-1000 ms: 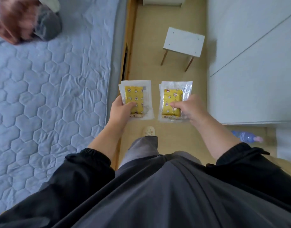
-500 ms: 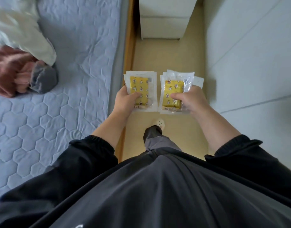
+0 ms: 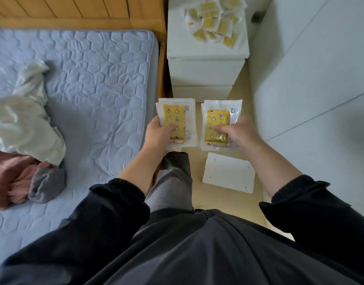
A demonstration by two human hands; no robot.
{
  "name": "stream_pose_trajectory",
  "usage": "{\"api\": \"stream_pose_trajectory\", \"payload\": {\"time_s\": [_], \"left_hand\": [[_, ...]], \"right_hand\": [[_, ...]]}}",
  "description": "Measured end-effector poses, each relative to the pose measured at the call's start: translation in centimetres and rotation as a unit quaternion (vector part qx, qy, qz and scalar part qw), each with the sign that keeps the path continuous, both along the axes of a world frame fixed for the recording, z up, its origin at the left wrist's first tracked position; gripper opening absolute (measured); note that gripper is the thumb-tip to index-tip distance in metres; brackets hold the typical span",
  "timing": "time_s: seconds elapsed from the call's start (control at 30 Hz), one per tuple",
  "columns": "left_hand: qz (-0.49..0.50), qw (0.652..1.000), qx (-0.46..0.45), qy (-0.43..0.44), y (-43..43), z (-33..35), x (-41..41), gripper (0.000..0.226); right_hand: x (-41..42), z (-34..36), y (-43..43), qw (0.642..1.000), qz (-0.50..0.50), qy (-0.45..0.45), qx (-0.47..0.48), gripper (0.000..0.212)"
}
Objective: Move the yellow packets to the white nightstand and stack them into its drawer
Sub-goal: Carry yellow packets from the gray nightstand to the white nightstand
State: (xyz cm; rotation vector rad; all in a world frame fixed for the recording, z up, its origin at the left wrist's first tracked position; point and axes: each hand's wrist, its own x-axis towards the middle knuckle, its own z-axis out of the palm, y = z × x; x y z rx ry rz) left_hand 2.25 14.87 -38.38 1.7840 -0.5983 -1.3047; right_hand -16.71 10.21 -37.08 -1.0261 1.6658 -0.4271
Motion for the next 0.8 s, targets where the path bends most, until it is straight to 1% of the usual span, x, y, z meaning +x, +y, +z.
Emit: {"api": "stream_pose_trajectory", "payload": {"time_s": [0.1, 0.2, 0.3, 0.43, 0.6, 0.8], "left_hand": [[-0.022, 1.0, -0.008, 0.01, -8.1, -0.8, 2.0, 0.025], [-0.038, 0.999, -0.002, 0.012, -17.1, -1.1, 4.8, 0.021], [-0.056, 0.998, 0.018, -0.014, -25.4, -0.7, 7.9, 0.02], [-0.096, 0.995, 0.022, -0.03, -34.5, -0.2, 10.6, 0.02], [-0.104, 0.994, 0.038, -0.019, -41.7, -1.5, 10.8, 0.022], [-0.077, 0.993, 0.087, 0.011, -46.3, -4.7, 8.7, 0.021]], "right_hand": [[1.9, -0.3, -7.5, 1.0, -0.012, -0.006, -0.013, 0.026], [4.4, -0.5, -15.6, 0.999, -0.032, -0.016, -0.013, 0.019], [7.1, -0.2, -23.1, 0.997, -0.067, -0.036, 0.0, 0.017], [10.0, 0.3, -30.7, 0.997, -0.07, -0.015, -0.006, 0.016], [11.1, -0.9, -36.9, 0.996, -0.094, -0.01, 0.006, 0.02], [9.8, -3.6, -42.7, 0.994, -0.101, 0.02, 0.029, 0.023]]}}
